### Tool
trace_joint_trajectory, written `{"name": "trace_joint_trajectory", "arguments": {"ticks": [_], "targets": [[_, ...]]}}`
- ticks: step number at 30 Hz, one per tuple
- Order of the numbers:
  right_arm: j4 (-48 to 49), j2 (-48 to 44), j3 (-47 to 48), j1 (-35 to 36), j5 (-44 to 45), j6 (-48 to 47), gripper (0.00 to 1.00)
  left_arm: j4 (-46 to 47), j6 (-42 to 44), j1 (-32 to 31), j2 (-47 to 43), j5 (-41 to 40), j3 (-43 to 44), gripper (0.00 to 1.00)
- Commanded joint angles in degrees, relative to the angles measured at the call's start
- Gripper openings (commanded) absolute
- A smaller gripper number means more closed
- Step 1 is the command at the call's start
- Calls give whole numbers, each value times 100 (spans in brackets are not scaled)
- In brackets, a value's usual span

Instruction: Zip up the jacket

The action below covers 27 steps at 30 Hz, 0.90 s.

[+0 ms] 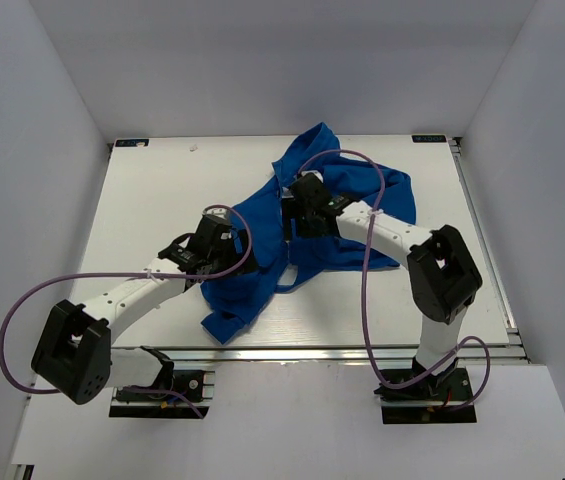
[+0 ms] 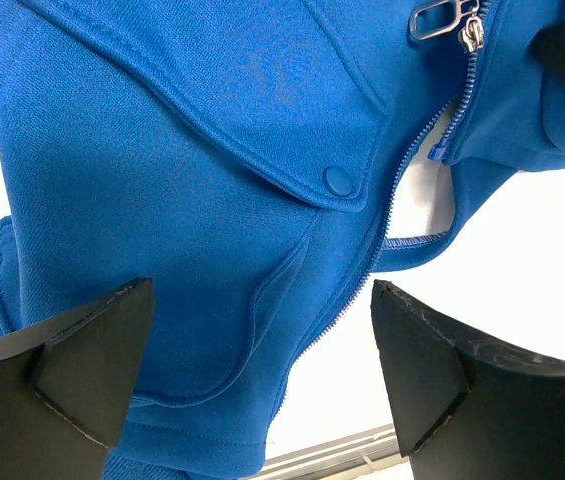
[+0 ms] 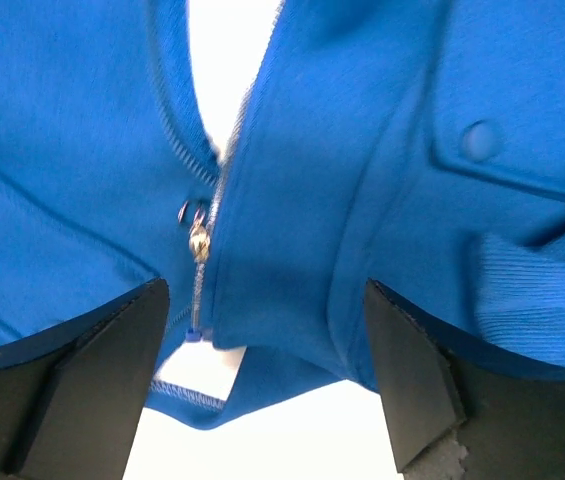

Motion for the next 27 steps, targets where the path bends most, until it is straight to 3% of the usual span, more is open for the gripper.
{"name": "trace_joint_trajectory", "arguments": {"ticks": [1, 8, 17, 19, 22, 23, 27], "targets": [[-82, 54, 442, -181, 281, 464, 82, 6, 10, -22, -156, -49, 123, 98], [-30, 660, 926, -304, 211, 448, 70, 41, 62, -22, -103, -5, 159, 98], [-109, 1215, 1243, -339, 26, 509, 67, 94, 115, -22, -50, 83, 211, 98], [-162, 1233, 1191, -339, 201, 596, 59, 85, 124, -22, -50, 75, 220, 98], [22, 1128, 980, -357, 298, 614, 32, 85, 133, -22, -42, 83, 229, 98], [110, 1032, 893, -366, 307, 606, 19, 85, 142, -22, -33, 83, 238, 98], [471, 794, 637, -392, 18, 439, 3, 120, 185, -22, -6, 145, 290, 98]]}}
